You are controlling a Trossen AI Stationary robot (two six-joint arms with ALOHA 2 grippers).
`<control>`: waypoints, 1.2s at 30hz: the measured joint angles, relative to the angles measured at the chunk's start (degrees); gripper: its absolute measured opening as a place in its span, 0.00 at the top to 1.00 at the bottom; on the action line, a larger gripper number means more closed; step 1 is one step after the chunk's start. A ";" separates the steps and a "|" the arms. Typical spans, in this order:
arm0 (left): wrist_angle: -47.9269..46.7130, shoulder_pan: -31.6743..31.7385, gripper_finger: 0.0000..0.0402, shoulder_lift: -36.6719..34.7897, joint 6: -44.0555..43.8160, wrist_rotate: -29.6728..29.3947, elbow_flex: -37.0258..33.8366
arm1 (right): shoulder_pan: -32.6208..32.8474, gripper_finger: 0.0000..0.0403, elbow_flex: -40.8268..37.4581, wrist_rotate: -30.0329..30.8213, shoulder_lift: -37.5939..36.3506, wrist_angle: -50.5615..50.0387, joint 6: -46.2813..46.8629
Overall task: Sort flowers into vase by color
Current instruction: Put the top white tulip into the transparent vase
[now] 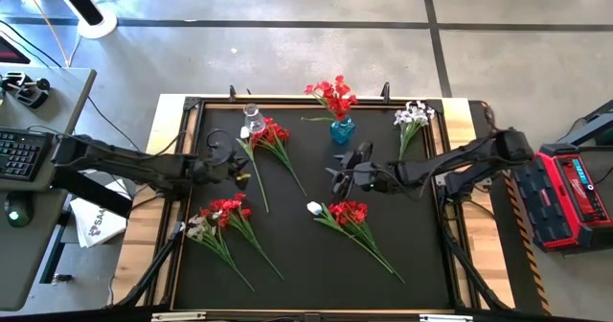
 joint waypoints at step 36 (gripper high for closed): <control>0.91 21.65 0.56 32.44 -0.61 6.90 11.54 | 0.02 0.52 -0.02 -0.62 3.93 9.23 -3.71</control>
